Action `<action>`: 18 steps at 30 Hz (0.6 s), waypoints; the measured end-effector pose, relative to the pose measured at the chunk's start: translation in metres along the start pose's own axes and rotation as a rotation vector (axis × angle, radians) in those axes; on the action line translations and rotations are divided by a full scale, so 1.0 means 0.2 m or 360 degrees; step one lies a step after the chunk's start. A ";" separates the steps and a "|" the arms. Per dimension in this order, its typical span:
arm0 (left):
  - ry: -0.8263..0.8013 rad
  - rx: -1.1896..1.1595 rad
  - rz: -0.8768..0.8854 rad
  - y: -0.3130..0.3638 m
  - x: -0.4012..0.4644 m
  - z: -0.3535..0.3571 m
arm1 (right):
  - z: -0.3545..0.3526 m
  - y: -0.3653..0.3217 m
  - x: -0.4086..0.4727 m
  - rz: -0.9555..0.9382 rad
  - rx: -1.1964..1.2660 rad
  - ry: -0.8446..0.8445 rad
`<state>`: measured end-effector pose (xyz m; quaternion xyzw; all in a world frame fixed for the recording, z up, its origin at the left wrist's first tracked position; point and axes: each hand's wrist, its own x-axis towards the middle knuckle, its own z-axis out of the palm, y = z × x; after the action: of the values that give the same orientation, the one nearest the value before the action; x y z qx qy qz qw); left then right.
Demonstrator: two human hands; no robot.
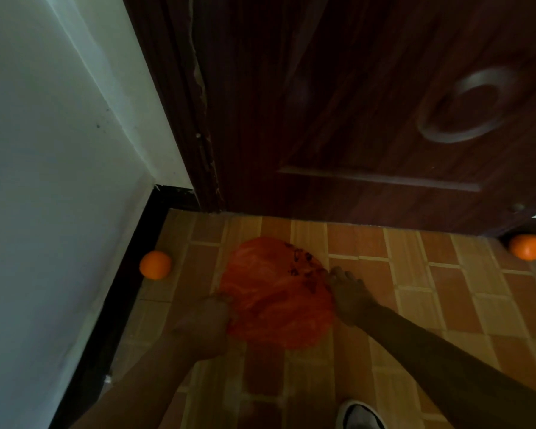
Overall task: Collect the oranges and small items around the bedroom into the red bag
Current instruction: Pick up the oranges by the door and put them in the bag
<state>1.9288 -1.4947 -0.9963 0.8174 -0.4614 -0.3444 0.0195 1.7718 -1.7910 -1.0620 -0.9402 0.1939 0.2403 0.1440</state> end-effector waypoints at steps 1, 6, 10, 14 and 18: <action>-0.0028 0.0036 -0.0015 0.00 0.00 0.01 | 0.00 0.00 -0.01 0.0035 0.0110 -0.0017; -0.0041 -0.0145 -0.0004 0.01 -0.03 0.04 | 0.00 -0.16 -0.05 -0.0056 0.0580 0.0350; 0.0396 -0.0111 0.0046 0.15 -0.03 -0.02 | 0.03 -0.40 -0.07 -0.0206 0.0551 0.0225; 0.0292 0.0122 0.0085 0.23 0.02 0.09 | 0.08 -0.44 -0.05 -0.0387 0.0264 0.0014; -0.0103 0.0331 0.0056 0.26 0.08 0.22 | 0.14 -0.38 -0.05 -0.0477 0.0067 -0.0007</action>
<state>1.8703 -1.5252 -1.0200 0.7953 -0.5093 -0.3203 -0.0743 1.7850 -1.7111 -1.0674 -0.9548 0.0561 0.2141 0.1984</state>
